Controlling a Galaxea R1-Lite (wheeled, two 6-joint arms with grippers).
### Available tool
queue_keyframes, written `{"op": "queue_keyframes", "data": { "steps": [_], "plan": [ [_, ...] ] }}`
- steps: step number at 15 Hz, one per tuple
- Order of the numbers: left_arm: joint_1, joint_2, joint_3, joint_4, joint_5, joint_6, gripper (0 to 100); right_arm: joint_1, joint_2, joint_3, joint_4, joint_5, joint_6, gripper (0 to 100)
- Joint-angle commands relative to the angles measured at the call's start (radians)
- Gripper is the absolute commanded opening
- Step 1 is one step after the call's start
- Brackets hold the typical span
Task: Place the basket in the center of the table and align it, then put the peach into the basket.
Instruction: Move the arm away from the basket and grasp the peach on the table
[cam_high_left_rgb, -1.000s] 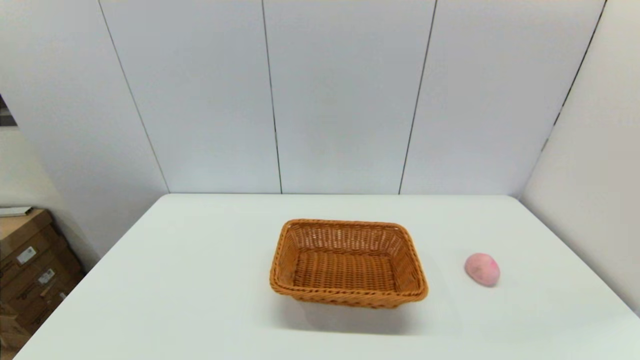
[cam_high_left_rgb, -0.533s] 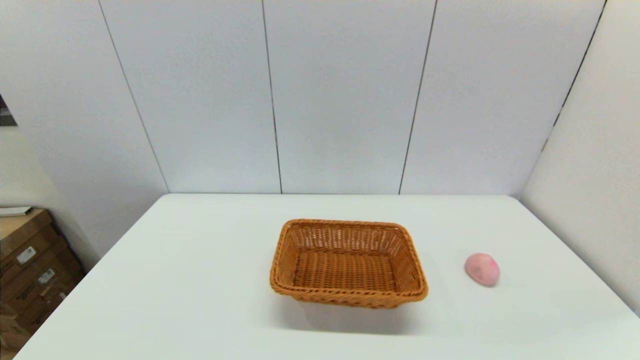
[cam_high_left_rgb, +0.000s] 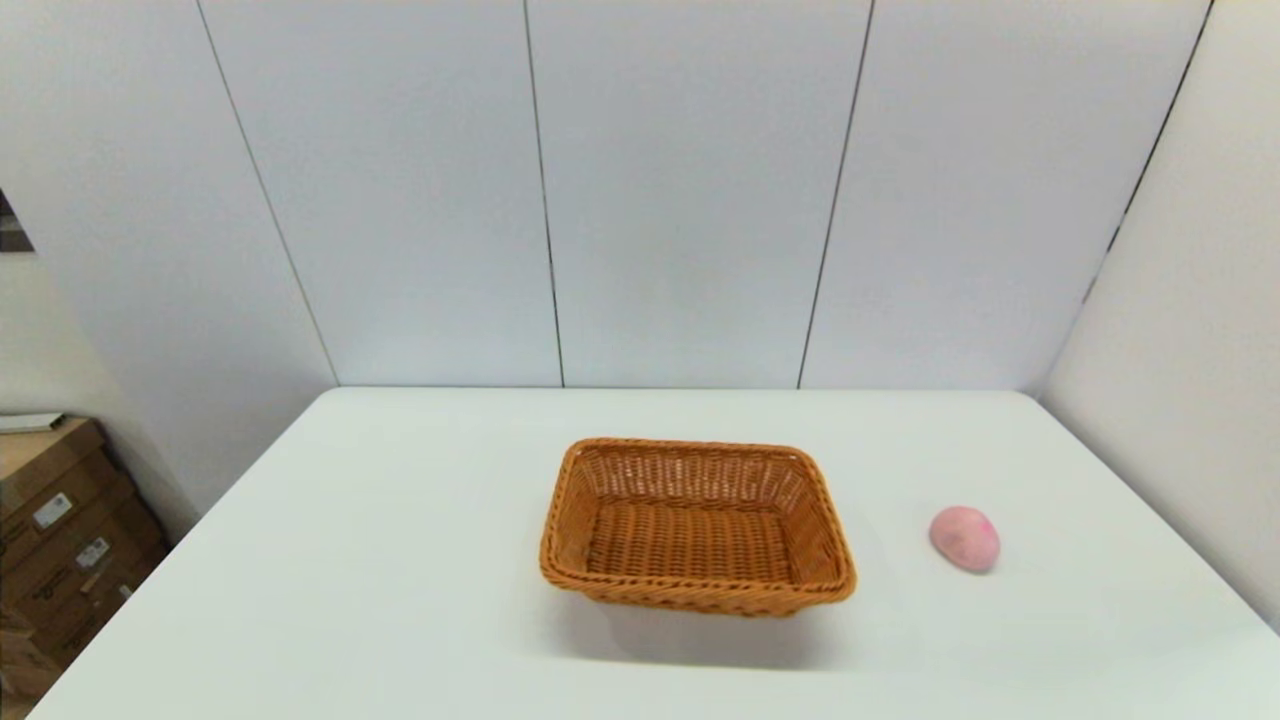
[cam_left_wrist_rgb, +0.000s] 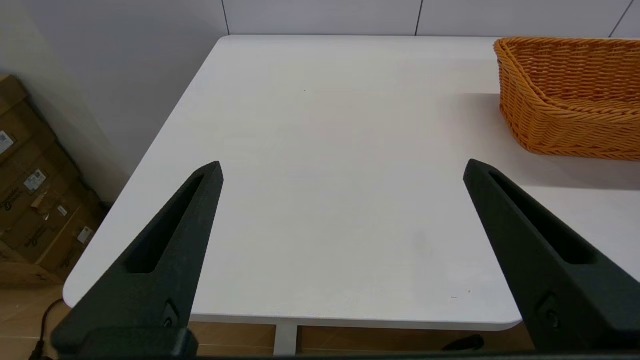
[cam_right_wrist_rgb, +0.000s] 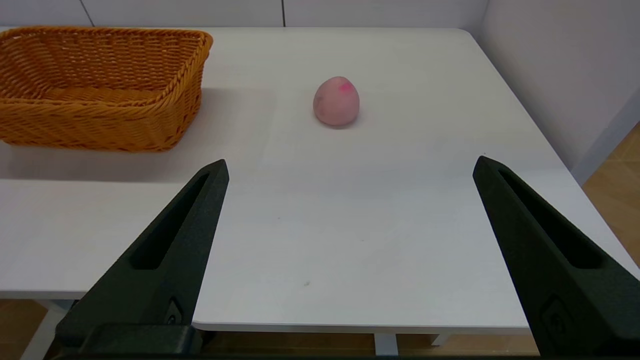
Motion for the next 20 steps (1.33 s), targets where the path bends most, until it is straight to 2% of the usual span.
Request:
{"op": "queue_keyframes", "data": {
  "steps": [1, 5, 7, 9, 11, 15, 20],
  "plan": [
    [0.0, -0.02, 0.006, 0.0, 0.005, -0.005, 100, 0.0, 0.145, -0.17, 0.114, -0.002, 0.003, 100],
    [0.0, -0.02, 0.006, 0.0, 0.001, 0.003, 100, -0.017, 0.69, -0.508, 0.167, -0.007, 0.013, 100],
    [0.0, -0.02, 0.006, 0.0, 0.0, 0.003, 100, -0.015, 0.928, -0.607, 0.187, -0.007, 0.012, 100],
    [0.0, -0.02, 0.006, 0.0, 0.0, 0.003, 100, -0.006, 1.115, -0.646, 0.169, -0.003, 0.021, 100],
    [0.0, -0.02, 0.006, 0.0, 0.001, 0.0, 100, 0.008, 1.271, -0.672, 0.125, -0.007, 0.055, 100],
    [0.0, -0.02, 0.006, 0.0, 0.0, 0.001, 100, 0.012, 1.517, -0.687, -0.05, -0.056, 0.07, 100],
    [0.0, -0.02, 0.006, 0.0, 0.0, 0.0, 100, 0.027, 1.716, -0.733, -0.167, -0.057, 0.105, 100]
  ]
}}
